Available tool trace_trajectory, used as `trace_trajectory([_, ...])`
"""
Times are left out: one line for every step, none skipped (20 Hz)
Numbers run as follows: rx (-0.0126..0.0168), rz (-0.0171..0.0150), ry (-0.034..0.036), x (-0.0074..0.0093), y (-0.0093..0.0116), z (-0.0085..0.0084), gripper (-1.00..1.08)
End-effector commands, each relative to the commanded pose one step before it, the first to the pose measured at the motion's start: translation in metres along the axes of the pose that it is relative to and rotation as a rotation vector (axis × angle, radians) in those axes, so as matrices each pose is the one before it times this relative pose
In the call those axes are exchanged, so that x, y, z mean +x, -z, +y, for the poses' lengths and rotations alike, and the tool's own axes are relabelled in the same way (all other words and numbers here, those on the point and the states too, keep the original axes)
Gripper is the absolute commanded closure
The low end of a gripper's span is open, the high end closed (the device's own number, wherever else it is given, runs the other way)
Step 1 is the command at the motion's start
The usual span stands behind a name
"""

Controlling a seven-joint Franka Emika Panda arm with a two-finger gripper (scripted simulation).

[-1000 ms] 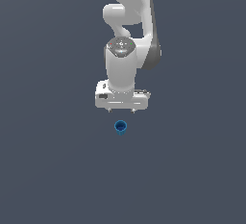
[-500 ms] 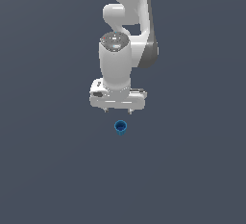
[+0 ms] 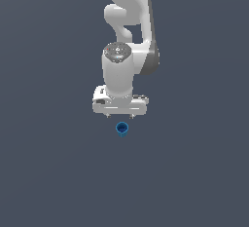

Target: Pick up the object and move it to a goal position.

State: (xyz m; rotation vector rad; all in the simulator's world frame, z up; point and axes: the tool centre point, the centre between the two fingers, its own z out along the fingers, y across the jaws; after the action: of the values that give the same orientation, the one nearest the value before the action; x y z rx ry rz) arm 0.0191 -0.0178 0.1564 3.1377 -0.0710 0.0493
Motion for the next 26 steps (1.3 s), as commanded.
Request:
trace_trajectory([-0.00045,-0.00777,0.01653,0.00077,-0.01468,-0.00154,-0.92])
trace_trajectory([0.00003,-0.00329,0.00809,0.00048,-0.00705,-0.00074,-0.92])
trace_trajectory([0.00018,-0.00325,0.00802,0.00042,-0.00703,-0.00075,-0.92])
trace_trajectory([0.00029,-0.00296,0.00729,0.00033,-0.00644,-0.00069,-0.92])
trace_trajectory([0.00037,-0.00269,0.00661,0.00026,-0.00585,-0.00065,-0.92])
trace_trajectory([0.00041,-0.00240,0.00588,0.00019,-0.00524,-0.00058,-0.92])
trace_trajectory([0.00043,-0.00211,0.00518,0.00015,-0.00463,-0.00052,-0.92])
trace_trajectory([0.00042,-0.00183,0.00451,0.00011,-0.00403,-0.00047,-0.92])
trace_trajectory([0.00039,-0.00153,0.00377,0.00008,-0.00340,-0.00038,-0.92])
trace_trajectory([0.00034,-0.00124,0.00305,0.00005,-0.00278,-0.00030,-0.92])
trace_trajectory([0.00028,-0.00096,0.00238,0.00004,-0.00217,-0.00024,-0.92])
trace_trajectory([0.00021,-0.00068,0.00168,0.00002,-0.00154,-0.00016,-0.92])
trace_trajectory([0.00011,-0.00036,0.00090,0.00001,-0.00090,-0.00003,-0.92])
trace_trajectory([0.00008,-0.00026,0.00064,0.00002,-0.00039,-0.00022,-0.92])
trace_trajectory([-0.00019,-0.00056,-0.00221,-0.00048,0.00119,0.00023,-0.92])
trace_trajectory([0.00000,0.00000,0.00000,-0.00001,-0.00040,0.00001,-0.92])
trace_trajectory([0.00000,0.00000,0.00000,-0.00002,-0.00121,0.00003,-0.92])
trace_trajectory([0.00000,0.00000,0.00000,-0.00003,-0.00201,0.00004,-0.92])
trace_trajectory([0.00000,0.00000,0.00000,-0.00005,-0.00280,0.00006,-0.92])
trace_trajectory([0.00000,0.00000,0.00000,-0.00008,-0.00359,0.00008,-0.92])
trace_trajectory([0.00007,0.00018,0.00066,-0.00010,-0.00425,-0.00032,-0.92])
trace_trajectory([0.00000,0.00000,0.00000,-0.00014,-0.00512,0.00011,-0.92])
trace_trajectory([0.00000,0.00000,0.00000,-0.00018,-0.00585,0.00012,-0.92])
trace_trajectory([0.00007,0.00018,0.00066,-0.00018,-0.00600,-0.00029,-0.92])
trace_trajectory([0.00000,0.00000,0.00000,-0.00014,-0.00533,0.00012,-0.92])
trace_trajectory([0.00000,0.00000,0.00000,-0.00006,-0.00451,0.00010,-0.92])
